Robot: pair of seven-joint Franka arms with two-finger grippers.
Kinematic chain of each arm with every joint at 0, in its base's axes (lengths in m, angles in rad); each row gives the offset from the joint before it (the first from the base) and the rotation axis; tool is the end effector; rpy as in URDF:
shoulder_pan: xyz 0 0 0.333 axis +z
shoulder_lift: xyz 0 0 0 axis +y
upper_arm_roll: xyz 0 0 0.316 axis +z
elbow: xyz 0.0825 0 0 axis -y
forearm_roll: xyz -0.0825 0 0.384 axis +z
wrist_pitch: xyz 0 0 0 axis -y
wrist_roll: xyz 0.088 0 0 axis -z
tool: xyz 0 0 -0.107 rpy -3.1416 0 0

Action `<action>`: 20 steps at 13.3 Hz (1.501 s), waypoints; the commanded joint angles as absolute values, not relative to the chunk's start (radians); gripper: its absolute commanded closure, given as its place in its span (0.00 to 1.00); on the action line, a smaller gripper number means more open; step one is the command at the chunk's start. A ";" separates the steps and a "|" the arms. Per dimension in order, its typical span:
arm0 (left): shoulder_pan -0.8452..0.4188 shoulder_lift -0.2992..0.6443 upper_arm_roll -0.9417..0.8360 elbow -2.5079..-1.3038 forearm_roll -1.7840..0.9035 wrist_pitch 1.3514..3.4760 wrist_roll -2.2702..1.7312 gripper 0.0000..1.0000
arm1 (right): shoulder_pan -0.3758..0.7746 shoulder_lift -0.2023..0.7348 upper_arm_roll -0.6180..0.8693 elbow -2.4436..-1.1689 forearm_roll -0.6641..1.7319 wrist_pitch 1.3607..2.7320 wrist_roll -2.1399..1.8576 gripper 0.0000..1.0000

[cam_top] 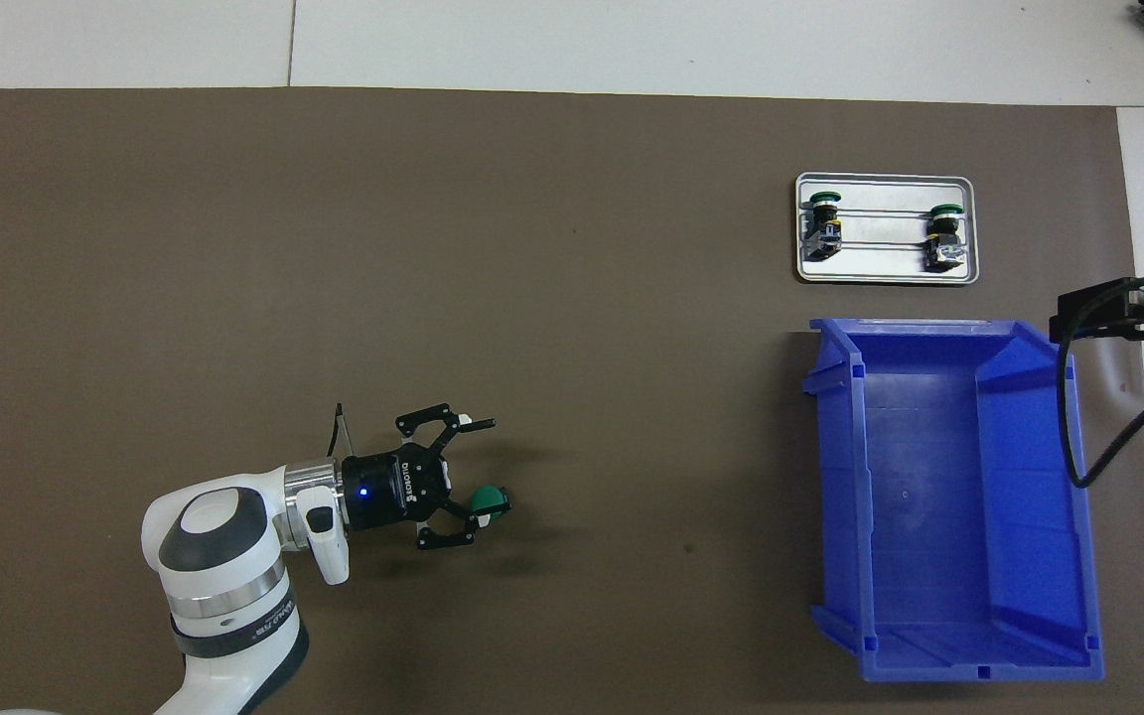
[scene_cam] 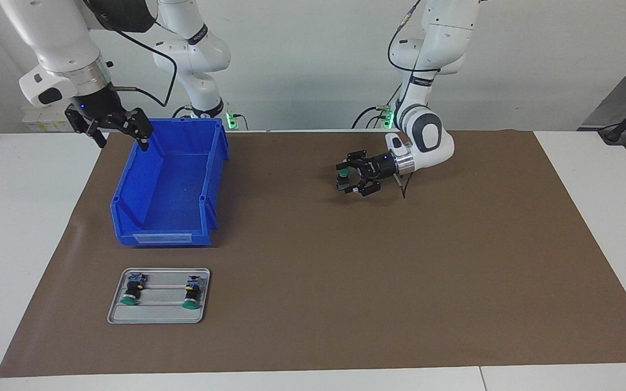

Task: Place and press button with both arms

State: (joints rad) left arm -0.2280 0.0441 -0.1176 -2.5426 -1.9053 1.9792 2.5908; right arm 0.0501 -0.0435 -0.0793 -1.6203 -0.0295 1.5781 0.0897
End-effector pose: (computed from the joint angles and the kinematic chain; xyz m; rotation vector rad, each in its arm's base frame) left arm 0.4044 -0.2094 0.2688 1.4645 -1.2352 1.2043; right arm 0.5410 -0.0199 0.6256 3.1101 -0.1847 0.0030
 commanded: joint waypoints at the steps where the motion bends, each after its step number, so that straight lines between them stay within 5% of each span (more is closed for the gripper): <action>1: -0.239 -0.047 -0.124 -2.519 -1.919 2.032 2.432 0.02 | 0.037 -0.060 -0.067 -1.632 -0.031 1.569 0.069 0.00; 11: -0.321 -0.141 -0.164 -2.362 -1.862 2.318 1.904 0.03 | 0.037 -0.060 -0.067 -1.632 -0.031 1.569 0.069 0.00; 20: -0.373 -0.141 -0.164 -2.272 -1.280 2.450 1.296 0.01 | 0.037 -0.060 -0.067 -1.632 -0.031 1.569 0.069 0.00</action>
State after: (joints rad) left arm -0.3586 -0.1313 -0.1720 -2.2929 -1.3985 2.4302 1.4416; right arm 0.0501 -0.0435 -0.0793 -1.6203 -0.0295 1.5781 0.0897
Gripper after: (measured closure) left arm 0.009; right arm 0.000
